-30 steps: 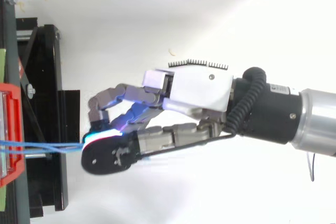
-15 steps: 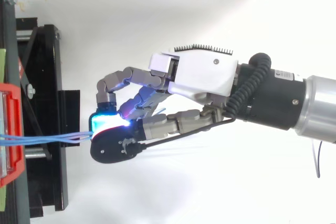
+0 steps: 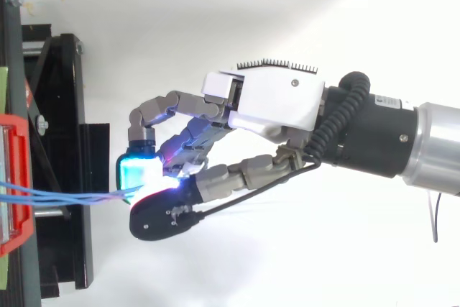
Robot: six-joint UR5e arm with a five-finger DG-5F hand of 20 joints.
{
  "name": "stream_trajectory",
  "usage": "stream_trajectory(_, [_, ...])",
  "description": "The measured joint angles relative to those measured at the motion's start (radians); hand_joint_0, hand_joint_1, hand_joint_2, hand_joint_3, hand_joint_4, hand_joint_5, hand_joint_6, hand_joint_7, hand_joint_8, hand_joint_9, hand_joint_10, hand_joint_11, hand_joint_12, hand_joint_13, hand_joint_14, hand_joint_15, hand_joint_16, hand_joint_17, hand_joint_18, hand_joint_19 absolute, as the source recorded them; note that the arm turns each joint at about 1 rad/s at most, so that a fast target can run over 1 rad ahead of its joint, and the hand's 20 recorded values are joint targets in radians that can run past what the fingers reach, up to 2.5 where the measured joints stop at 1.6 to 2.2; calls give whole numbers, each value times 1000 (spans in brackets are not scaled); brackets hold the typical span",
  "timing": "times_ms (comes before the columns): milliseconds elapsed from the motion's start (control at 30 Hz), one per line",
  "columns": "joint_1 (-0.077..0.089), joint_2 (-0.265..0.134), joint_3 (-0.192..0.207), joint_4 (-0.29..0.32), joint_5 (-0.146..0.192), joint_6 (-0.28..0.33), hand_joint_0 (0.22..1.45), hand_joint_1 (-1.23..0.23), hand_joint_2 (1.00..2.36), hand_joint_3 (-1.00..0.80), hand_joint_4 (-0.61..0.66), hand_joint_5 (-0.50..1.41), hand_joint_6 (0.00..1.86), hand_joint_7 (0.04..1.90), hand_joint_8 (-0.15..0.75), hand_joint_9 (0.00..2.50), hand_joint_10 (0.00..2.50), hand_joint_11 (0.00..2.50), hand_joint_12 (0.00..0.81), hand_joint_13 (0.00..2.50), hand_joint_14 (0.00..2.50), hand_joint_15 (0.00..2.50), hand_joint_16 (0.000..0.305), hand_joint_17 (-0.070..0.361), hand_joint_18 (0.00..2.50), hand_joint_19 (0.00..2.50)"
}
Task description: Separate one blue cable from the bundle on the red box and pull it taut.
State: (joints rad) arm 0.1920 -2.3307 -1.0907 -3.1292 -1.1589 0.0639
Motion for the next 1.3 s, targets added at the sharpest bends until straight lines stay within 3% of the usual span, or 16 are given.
stream_trajectory(167, [-1,0,0,1,-1,6,720,-891,1018,-219,85,-167,734,1207,229,748,18,490,322,726,15,433,54,122,567,657])
stream_trajectory(367, [-2,0,0,1,-1,7,569,-816,1000,-500,98,-166,737,1218,243,762,18,487,331,729,17,450,55,124,562,684])
stream_trajectory(633, [-2,0,0,1,-1,7,472,-666,1000,-500,126,-152,730,1220,280,804,15,478,366,763,14,445,61,138,602,679])
stream_trajectory(1100, [-2,0,0,1,-1,7,476,-399,1000,-500,106,-139,711,1269,283,846,15,478,374,785,15,446,62,139,607,696])
stream_trajectory(1200, [-2,0,0,1,-1,7,546,-452,1002,-471,82,-137,702,1311,264,845,16,491,351,767,16,461,57,128,569,718])
stream_trajectory(1300, [-2,0,0,1,-1,7,585,-579,1010,-317,96,-136,704,1312,269,849,16,486,352,771,14,453,57,128,576,715])
